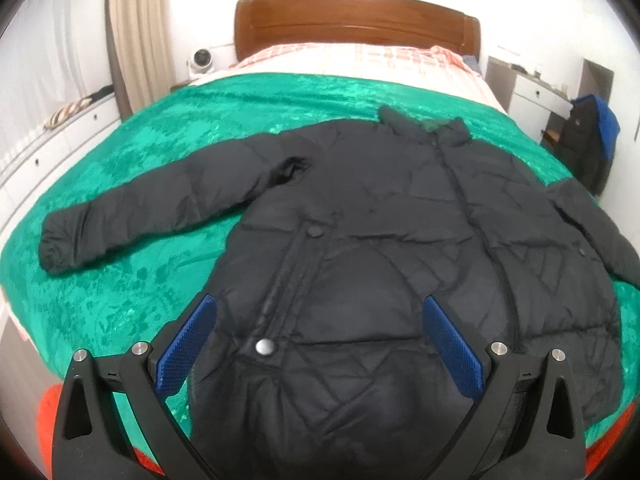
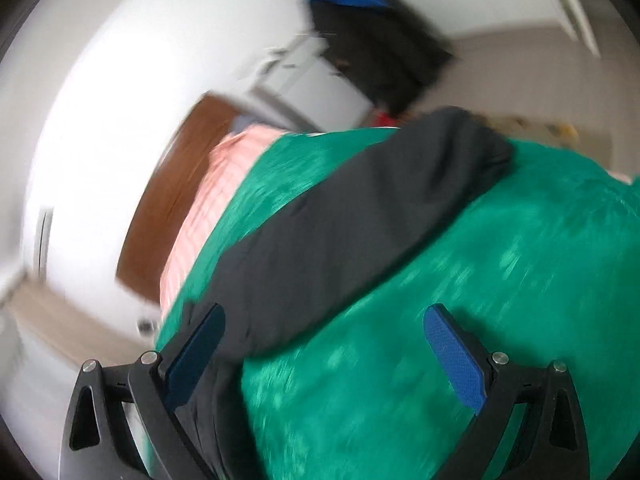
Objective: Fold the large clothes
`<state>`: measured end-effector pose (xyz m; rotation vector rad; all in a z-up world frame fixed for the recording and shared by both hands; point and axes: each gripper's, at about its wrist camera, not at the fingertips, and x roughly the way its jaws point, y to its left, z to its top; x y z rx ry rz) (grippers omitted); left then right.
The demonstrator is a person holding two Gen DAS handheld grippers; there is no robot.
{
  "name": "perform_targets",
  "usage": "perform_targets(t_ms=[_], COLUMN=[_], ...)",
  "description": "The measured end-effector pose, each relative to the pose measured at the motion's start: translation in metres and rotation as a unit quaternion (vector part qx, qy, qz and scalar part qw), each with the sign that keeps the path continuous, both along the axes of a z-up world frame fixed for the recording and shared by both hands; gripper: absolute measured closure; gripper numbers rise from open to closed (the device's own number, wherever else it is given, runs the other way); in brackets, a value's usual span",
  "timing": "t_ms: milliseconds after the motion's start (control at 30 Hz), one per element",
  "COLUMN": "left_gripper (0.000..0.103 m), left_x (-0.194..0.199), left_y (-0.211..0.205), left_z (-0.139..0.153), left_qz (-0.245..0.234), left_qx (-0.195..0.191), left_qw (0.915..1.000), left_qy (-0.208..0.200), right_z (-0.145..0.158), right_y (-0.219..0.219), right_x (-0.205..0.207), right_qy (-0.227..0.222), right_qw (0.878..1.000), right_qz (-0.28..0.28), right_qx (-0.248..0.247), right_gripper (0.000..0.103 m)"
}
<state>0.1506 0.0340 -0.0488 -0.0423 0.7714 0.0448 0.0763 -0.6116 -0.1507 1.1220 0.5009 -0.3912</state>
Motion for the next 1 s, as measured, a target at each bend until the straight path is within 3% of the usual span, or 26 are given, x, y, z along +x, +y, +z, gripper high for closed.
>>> perform_targets(t_ms=[200,267,300,333,400,500,600,700,800,833,900,933,1000], left_gripper=[0.000,0.000,0.000,0.000,0.000,0.000,0.000,0.000,0.000,0.000,0.000,0.000,0.000], left_x=[0.003,0.003,0.003,0.002,-0.001,-0.005,-0.008,-0.013,-0.019,-0.021,-0.024,-0.025,-0.029], left_y=[0.016,0.019,0.020,0.021,0.024,0.027,0.029,0.035,0.045,0.048,0.049,0.049,0.049], left_z=[-0.007,-0.009,-0.009,-0.009,-0.009,-0.013,-0.016,-0.013,-0.010,-0.009,-0.011,-0.012,-0.014], left_qz=[0.022,0.027,0.028,0.029,0.029,0.026,0.020,0.026,0.040,0.042,0.044,0.043,0.042], left_qx=[-0.010,-0.012,-0.013,-0.015,-0.019,-0.026,-0.037,-0.049,-0.070,-0.075,-0.078,-0.076,-0.069], left_qw=[0.9996,0.9995,0.9994,0.9994,0.9994,0.9993,0.9991,0.9985,0.9968,0.9963,0.9960,0.9961,0.9967], left_qy=[0.013,0.013,0.013,0.012,0.007,0.006,0.010,0.005,0.001,-0.001,0.005,0.008,0.011], right_z=[-0.041,-0.035,-0.028,-0.016,0.031,0.119,0.198,0.248,0.256,0.248,0.212,0.196,0.154], right_y=[-0.078,-0.086,-0.086,-0.085,-0.068,-0.013,0.069,0.172,0.282,0.311,0.379,0.400,0.455], right_x=[0.021,0.031,0.036,0.041,0.055,0.098,0.151,0.212,0.272,0.287,0.318,0.322,0.317], right_qy=[-0.006,0.017,0.035,0.063,0.081,0.050,-0.004,-0.052,-0.072,-0.071,-0.058,-0.055,-0.035], right_qw=[0.989,0.990,0.992,0.993,0.993,0.980,0.952,0.918,0.885,0.879,0.876,0.875,0.863], right_qz=[-0.089,-0.098,-0.091,-0.086,-0.059,0.013,0.095,0.189,0.263,0.286,0.359,0.379,0.434], right_qx=[0.122,0.103,0.079,0.043,-0.057,-0.194,-0.290,-0.346,-0.378,-0.373,-0.317,-0.296,-0.257], right_gripper=[0.010,0.036,0.072,0.088,0.088,0.088,0.088,0.088,0.084,0.058,0.009,0.010,0.011])
